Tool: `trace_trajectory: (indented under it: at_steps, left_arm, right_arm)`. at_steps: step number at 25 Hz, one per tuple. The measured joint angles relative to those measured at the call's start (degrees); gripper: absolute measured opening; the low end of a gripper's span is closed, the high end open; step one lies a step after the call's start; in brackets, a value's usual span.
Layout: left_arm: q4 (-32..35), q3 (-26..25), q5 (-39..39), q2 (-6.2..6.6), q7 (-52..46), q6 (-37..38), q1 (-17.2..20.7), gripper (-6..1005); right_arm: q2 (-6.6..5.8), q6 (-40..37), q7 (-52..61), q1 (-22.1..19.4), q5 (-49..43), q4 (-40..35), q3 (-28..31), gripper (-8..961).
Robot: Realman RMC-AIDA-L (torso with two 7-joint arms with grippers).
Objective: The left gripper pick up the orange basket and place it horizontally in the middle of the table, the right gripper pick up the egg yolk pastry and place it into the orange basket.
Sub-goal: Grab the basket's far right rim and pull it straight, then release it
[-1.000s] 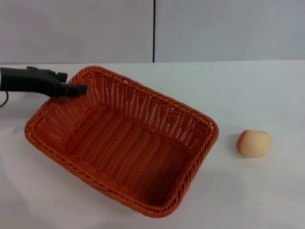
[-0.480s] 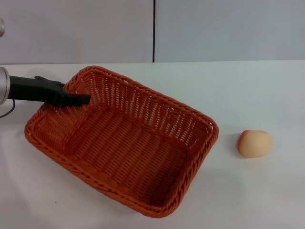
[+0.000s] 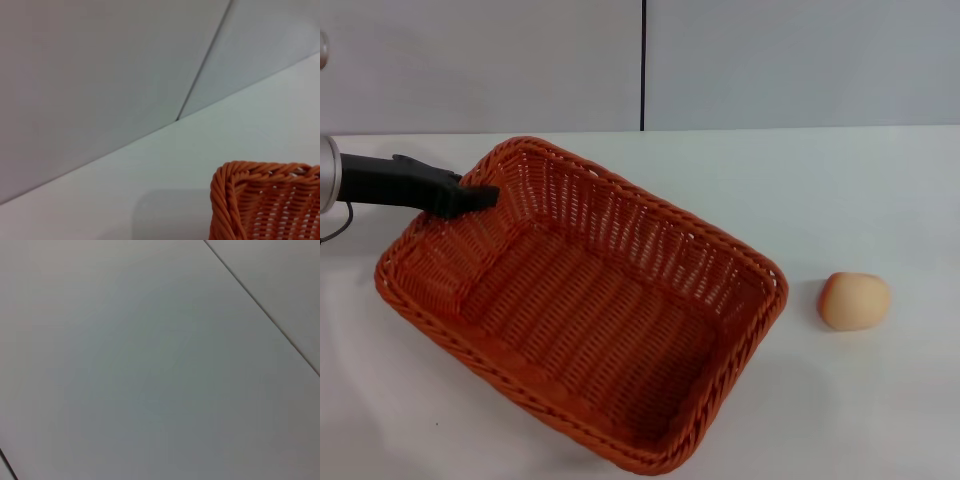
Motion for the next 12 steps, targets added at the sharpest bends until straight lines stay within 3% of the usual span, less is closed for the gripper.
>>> trace_trajectory:
  at_steps: [6,12]
  left_arm:
    - [0.9,-1.8,-1.4,0.15,-5.3,1.8,-0.1,179]
    - [1.2,-5.4,-4.6,0.31,-8.9,4.6,0.2,178]
  right_arm:
    - [0.00,1.2,0.0,0.2,0.0,0.0,0.0,795]
    - [0.00,1.6,0.0,0.3,0.0,0.0,-0.1,795]
